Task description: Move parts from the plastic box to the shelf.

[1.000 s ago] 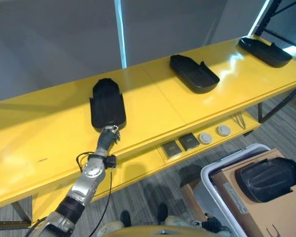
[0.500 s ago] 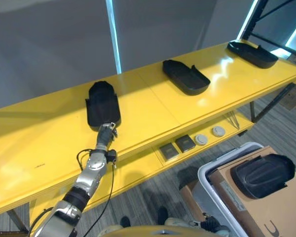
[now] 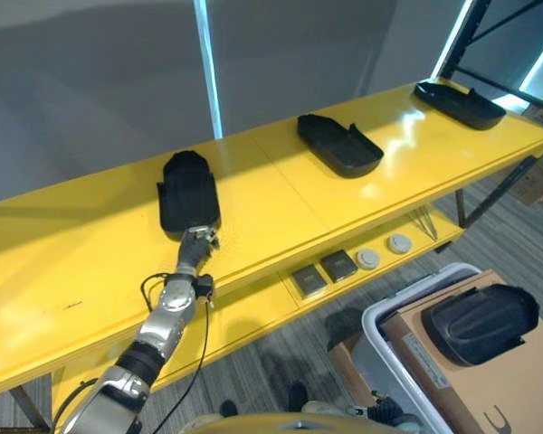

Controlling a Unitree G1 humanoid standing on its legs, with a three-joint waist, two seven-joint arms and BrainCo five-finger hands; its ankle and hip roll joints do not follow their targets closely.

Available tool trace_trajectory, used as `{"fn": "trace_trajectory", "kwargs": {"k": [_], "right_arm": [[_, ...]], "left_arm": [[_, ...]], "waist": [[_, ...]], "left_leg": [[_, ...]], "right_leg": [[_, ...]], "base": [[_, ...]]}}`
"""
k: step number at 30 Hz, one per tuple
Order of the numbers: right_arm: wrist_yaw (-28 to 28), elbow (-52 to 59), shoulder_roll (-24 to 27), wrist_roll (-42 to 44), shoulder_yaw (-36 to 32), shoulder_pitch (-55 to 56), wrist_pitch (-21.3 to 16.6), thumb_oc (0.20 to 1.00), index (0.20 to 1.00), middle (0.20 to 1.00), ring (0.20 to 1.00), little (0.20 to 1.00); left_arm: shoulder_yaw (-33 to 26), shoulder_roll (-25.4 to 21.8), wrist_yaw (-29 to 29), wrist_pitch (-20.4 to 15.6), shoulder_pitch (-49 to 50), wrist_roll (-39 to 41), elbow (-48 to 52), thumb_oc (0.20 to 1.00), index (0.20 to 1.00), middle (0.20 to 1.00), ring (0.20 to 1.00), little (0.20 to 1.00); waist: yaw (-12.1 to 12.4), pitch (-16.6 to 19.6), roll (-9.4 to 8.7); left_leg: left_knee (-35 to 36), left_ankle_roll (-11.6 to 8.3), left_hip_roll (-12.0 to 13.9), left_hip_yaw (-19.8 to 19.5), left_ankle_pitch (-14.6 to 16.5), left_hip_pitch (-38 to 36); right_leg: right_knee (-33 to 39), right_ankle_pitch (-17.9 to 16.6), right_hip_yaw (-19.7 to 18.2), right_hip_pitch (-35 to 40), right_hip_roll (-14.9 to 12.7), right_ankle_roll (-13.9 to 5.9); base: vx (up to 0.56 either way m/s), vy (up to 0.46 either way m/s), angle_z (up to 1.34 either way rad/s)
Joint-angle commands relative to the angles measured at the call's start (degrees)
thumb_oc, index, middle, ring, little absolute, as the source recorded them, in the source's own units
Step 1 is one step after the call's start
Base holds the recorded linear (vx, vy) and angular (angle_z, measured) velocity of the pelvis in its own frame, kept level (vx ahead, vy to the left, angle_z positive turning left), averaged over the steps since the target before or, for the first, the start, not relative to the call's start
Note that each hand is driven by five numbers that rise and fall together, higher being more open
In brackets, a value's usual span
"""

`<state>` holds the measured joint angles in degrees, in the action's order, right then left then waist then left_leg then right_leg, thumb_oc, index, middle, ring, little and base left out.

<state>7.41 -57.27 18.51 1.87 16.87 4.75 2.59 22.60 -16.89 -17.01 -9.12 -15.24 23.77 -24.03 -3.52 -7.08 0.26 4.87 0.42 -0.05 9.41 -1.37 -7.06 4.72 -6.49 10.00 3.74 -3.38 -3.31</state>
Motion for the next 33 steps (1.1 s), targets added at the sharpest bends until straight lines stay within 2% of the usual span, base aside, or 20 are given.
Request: {"fn": "trace_trajectory", "kwargs": {"k": [1, 4, 6, 8, 12, 13, 14, 15, 17, 18, 19, 20, 25, 26, 27, 28, 31, 33], "right_arm": [[-0.4, -1.9, 0.4, 0.4, 1.6, -1.9, -0.5, 1.000, 1.000, 1.000, 1.000, 1.000], [0.0, -2.4, 0.0, 0.8, 0.8, -2.1, -0.7, 1.000, 1.000, 1.000, 1.000, 1.000], [0.9, -3.0, -0.6, 1.9, -0.3, -2.2, -1.3, 1.000, 1.000, 1.000, 1.000, 1.000], [1.5, -3.2, -0.7, 3.1, -0.9, -2.2, -1.7, 1.000, 1.000, 1.000, 1.000, 1.000], [2.8, -2.8, -0.6, 5.6, -1.6, -2.2, -1.0, 1.000, 1.000, 1.000, 1.000, 1.000], [3.3, -2.5, -0.3, 6.4, -1.7, -2.2, -0.3, 1.000, 1.000, 1.000, 1.000, 1.000], [3.0, -2.4, 0.4, 6.0, -1.7, -2.4, 0.0, 1.000, 1.000, 1.000, 1.000, 1.000], [3.0, -2.5, 0.8, 6.4, -1.6, -2.5, 0.3, 1.000, 1.000, 1.000, 1.000, 1.000], [1.9, -2.8, 1.9, 5.4, -2.0, -3.5, 0.8, 1.000, 1.000, 1.000, 1.000, 1.000], [2.0, -3.0, 2.4, 6.6, -2.3, -3.8, 1.2, 1.000, 1.000, 1.000, 1.000, 1.000], [1.9, -3.7, 2.6, 7.4, -2.9, -3.8, 1.0, 1.000, 1.000, 1.000, 1.000, 1.000], [2.0, -4.7, 2.6, 8.6, -4.4, -3.2, 0.3, 1.000, 1.000, 1.000, 1.000, 1.000], [1.7, -5.9, 1.9, 8.7, -6.9, -0.9, -2.4, 1.000, 1.000, 1.000, 1.000, 1.000], [1.8, -6.4, 1.6, 8.6, -7.7, 0.0, -3.0, 1.000, 1.000, 1.000, 1.000, 1.000], [1.5, -6.9, 1.2, 7.6, -8.2, 0.5, -3.5, 1.000, 1.000, 1.000, 1.000, 1.000], [1.7, -6.9, 1.2, 8.1, -8.3, 0.6, -3.5, 1.000, 1.000, 1.000, 1.000, 1.000], [1.2, -5.9, 0.6, 5.6, -8.0, 0.4, -3.1, 1.000, 1.000, 1.000, 1.000, 1.000], [1.4, -5.4, 0.4, 5.9, -7.8, -0.2, -2.9, 1.000, 1.000, 1.000, 1.000, 1.000]], "left_arm": [[-0.3, -0.6, 3.7, -2.8, -2.1, 1.9, 6.4, 1.000, 1.000, 1.000, 1.000, 1.000], [-1.2, -2.6, 7.3, -1.2, -0.1, 3.3, 16.2, 1.000, 1.000, 1.000, 1.000, 1.000], [-2.2, -5.1, 13.4, -1.0, 3.5, 4.0, 26.7, 1.000, 1.000, 1.000, 1.000, 1.000], [-2.6, -6.3, 17.7, -1.6, 5.1, 3.8, 30.1, 1.000, 1.000, 1.000, 1.000, 1.000], [-3.7, -8.0, 23.3, 0.5, 8.1, 7.0, 36.1, 1.000, 1.000, 1.000, 1.000, 1.000], [-4.0, -8.4, 24.7, 0.7, 9.1, 7.6, 37.4, 1.000, 1.000, 1.000, 1.000, 1.000], [-4.6, -8.7, 25.3, 0.4, 10.2, 8.5, 37.8, 1.000, 1.000, 1.000, 1.000, 1.000], [-4.9, -8.8, 26.1, 0.7, 10.6, 9.5, 38.2, 1.000, 1.000, 1.000, 1.000, 1.000], [-5.9, -9.0, 26.2, 1.1, 11.3, 9.1, 39.2, 1.000, 1.000, 1.000, 1.000, 1.000], [-5.9, -9.1, 27.8, 1.5, 11.3, 9.3, 39.4, 1.000, 1.000, 1.000, 1.000, 1.000], [-5.9, -9.1, 28.7, 1.7, 11.0, 9.7, 39.3, 1.000, 1.000, 1.000, 1.000, 1.000], [-4.9, -9.4, 29.8, 3.3, 9.6, 11.5, 38.9, 1.000, 1.000, 1.000, 1.000, 1.000], [-1.9, -8.7, 30.8, 3.7, 5.6, 14.4, 36.2, 1.000, 1.000, 1.000, 1.000, 1.000], [-1.2, -8.1, 31.1, 4.1, 4.7, 16.0, 35.7, 1.000, 1.000, 1.000, 1.000, 1.000], [-0.7, -7.6, 30.3, 4.6, 4.1, 15.7, 35.4, 1.000, 1.000, 1.000, 1.000, 1.000], [-0.7, -7.5, 30.6, 4.7, 4.0, 15.5, 35.3, 1.000, 1.000, 1.000, 1.000, 1.000], [-0.8, -7.3, 28.2, 5.7, 4.2, 14.2, 34.2, 1.000, 1.000, 1.000, 1.000, 1.000], [-1.1, -7.6, 28.2, 5.8, 4.0, 12.7, 33.1, 1.000, 1.000, 1.000, 1.000, 1.000]], "waist": [[0.5, -0.9, 0.12], [1.6, -1.0, 0.45], [2.7, -0.7, 0.78], [3.0, -0.5, 0.94], [3.7, -0.1, 1.10], [4.0, -0.1, 1.11], [4.9, 0.1, 1.10], [5.3, 0.2, 1.10], [6.4, 0.5, 1.17], [6.5, 0.5, 1.20], [6.1, 0.3, 1.34], [4.5, -0.4, 1.61], [1.7, -1.9, 1.66], [0.9, -2.5, 1.65], [0.6, -2.9, 1.47], [0.7, -3.1, 1.46], [1.7, -3.8, 0.88], [2.1, -3.7, 0.73]], "left_leg": [[-0.3, -2.80, 4.7, -0.7, -0.2, 1.5], [-0.1, -2.85, 4.6, -1.3, -0.3, 1.7], [0.1, -3.04, 4.5, -1.9, -0.4, 1.8], [0.1, -3.15, 4.5, -2.3, -0.6, 2.0], [-0.6, -3.32, 4.2, -4.2, -0.4, 2.3], [-1.4, -3.16, 3.3, -5.9, 0.1, 2.8], [-3.3, -2.35, 0.7, -10.7, 1.2, 4.0], [-4.2, -1.86, -0.7, -13.0, 1.8, 4.6], [-6.3, -0.33, -5.1, -20.2, 3.1, 6.0], [-6.8, 0.04, -5.9, -20.9, 3.3, 6.4], [-6.6, 0.27, -6.1, -20.3, 3.3, 6.3], [-6.5, 0.68, -5.9, -18.7, 3.3, 5.9], [-6.4, 1.88, -6.8, -16.0, 4.1, 5.1], [-6.1, 2.17, -7.0, -14.4, 4.3, 4.5], [-5.5, 2.42, -7.1, -11.9, 4.6, 3.7], [-5.4, 2.45, -7.1, -11.5, 4.6, 3.4], [-3.8, 2.28, -6.2, -4.1, 4.9, 1.8], [-2.9, 2.46, -5.6, -0.7, 4.9, 1.4]], "right_leg": [[-2.5, 4.0, -1.1, 1.4, -4.0, -4.62], [-2.3, 4.0, -0.4, 1.7, -4.1, -4.47], [-1.9, 3.9, 0.7, 2.2, -3.9, -4.38], [-1.8, 4.0, 0.7, 2.3, -3.6, -4.28], [-1.2, 3.7, -0.6, 2.1, -3.0, -4.12], [-0.4, 3.2, -1.9, 2.0, -2.7, -4.06], [0.2, 2.5, -5.0, 1.4, -2.2, -3.99], [0.3, 2.3, -6.6, 0.9, -2.0, -4.00], [0.3, 1.0, -12.5, -0.8, -1.5, -4.44], [0.3, 0.5, -13.8, -1.4, -1.4, -4.65], [0.2, -0.1, -14.2, -2.0, -1.5, -5.02], [-0.9, -1.0, -14.8, -3.6, -2.1, -5.63], [-3.2, -2.9, -15.8, -6.8, -3.5, -7.23], [-3.9, -3.7, -14.5, -7.7, -4.3, -7.90], [-4.5, -4.8, -11.4, -9.0, -6.0, -8.81], [-4.6, -4.9, -10.8, -9.0, -6.3, -8.95], [-6.9, -7.0, -1.3, -10.4, -10.4, -10.56], [-8.2, -7.5, 1.6, -10.7, -12.0, -10.81]], "base": [[-0.04, -0.031, 0.01], [-0.06, -0.037, 0.06], [-0.09, -0.079, 0.12], [-0.04, -0.057, 0.19], [-0.02, -0.021, 0.08], [-0.04, 0.005, -0.09], [-0.06, 0.024, -0.26], [-0.08, 0.042, -0.55], [-0.10, 0.058, -1.27], [-0.09, 0.070, -2.30], [-0.10, 0.107, -2.69], [-0.09, 0.098, -2.07], [-0.09, 0.063, -0.65], [-0.13, 0.070, -0.64], [-0.10, 0.043, -0.82], [-0.09, 0.014, -1.22], [-0.09, -0.022, -1.38], [-0.12, -0.068, -1.78]]}}
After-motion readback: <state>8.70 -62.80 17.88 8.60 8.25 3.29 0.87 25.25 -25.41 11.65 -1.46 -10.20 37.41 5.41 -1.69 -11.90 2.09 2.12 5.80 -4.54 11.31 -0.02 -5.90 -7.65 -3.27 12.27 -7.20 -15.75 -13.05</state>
